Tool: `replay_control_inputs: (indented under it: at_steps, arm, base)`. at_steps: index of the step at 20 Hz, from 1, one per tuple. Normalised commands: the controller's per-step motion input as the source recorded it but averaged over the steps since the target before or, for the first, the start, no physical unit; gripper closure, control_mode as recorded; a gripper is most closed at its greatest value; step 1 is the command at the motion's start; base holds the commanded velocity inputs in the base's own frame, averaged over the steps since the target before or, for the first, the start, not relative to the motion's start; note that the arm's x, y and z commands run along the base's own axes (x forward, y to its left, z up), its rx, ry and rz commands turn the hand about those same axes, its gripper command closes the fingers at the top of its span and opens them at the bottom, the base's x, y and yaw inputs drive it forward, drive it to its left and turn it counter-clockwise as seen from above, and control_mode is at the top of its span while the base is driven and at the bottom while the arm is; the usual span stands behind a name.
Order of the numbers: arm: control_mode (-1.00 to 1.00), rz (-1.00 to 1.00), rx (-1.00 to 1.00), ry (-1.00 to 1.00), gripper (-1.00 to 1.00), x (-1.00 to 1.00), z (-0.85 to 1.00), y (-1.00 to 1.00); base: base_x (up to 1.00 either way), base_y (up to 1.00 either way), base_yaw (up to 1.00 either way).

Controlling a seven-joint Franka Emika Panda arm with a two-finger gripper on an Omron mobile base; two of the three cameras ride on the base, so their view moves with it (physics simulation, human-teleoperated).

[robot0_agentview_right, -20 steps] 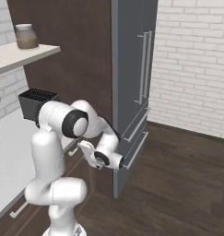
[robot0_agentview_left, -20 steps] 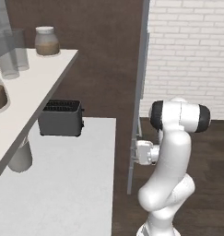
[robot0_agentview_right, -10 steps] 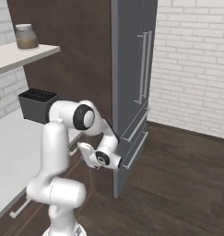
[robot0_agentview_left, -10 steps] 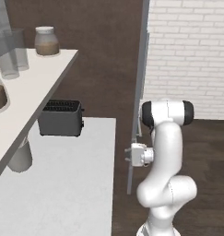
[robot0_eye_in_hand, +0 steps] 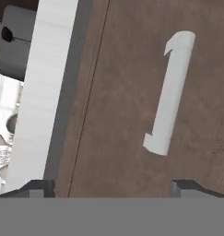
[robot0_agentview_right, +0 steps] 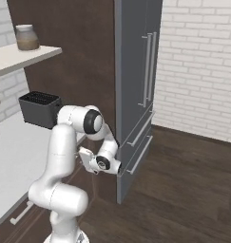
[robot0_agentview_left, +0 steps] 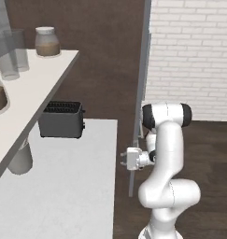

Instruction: Take a straw from the drawer in front and place it inside the glass cup on the dining counter.

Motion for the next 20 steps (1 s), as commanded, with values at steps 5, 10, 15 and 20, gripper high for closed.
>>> replay_control_inputs:
  at_steps: [5,10,15,20]
  arm:
    - [-1.0,0.0,0.01,0.0,-1.0,0.31,-0.07,0.18]
    - [-1.0,0.0,0.0,0.0,-1.0,0.33,-0.03,0.14]
    - [-1.0,0.0,0.0,0.0,-1.0,0.25,-0.2,0.18]
    - [-1.0,0.0,0.0,0.0,-1.0,0.21,-0.37,0.16]
  base:
    - [0.0,0.0,0.0]
    - [0.0,0.0,0.0]
    - [0.0,0.0,0.0]
    - [0.0,0.0,0.0]
